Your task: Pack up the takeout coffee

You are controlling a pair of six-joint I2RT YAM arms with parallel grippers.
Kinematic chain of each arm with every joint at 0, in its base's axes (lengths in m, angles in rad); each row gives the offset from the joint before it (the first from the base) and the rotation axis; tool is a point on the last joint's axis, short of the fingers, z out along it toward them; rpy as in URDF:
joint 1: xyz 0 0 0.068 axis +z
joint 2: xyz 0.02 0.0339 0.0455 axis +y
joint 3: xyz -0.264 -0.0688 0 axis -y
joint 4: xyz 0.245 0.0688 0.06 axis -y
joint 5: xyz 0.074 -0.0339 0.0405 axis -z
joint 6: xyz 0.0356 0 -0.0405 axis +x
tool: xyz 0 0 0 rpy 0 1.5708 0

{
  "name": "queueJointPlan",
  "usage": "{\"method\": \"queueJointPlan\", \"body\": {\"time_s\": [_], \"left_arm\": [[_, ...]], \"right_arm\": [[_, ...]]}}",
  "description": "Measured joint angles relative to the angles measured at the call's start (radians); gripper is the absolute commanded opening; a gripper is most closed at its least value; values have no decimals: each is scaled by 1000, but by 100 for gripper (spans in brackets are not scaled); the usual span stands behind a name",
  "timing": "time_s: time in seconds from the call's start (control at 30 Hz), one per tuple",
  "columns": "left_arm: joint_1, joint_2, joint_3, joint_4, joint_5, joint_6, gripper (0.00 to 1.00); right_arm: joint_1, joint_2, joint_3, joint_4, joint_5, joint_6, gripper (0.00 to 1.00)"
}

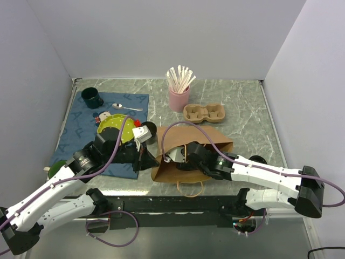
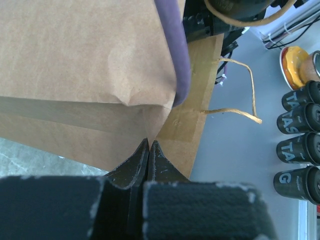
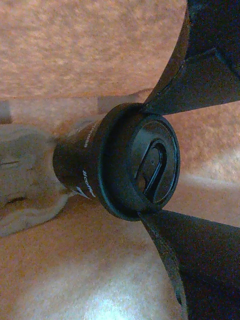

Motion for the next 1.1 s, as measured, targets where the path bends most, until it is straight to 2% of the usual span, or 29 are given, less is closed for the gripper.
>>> {"method": "queueJointPlan", "body": {"time_s": [0.33,0.67,1.1], "left_arm": [[-2,4,0,-12,-16,1,1],[-13,3,0,-8,-4,0,1],[-20,3,0,-7,-2,1,1]], "right_arm": [[7,18,14,-19,54,34,48],[8,-99,14,-109,79,33,49],[7,-40,13,-154,37,45,49]]}}
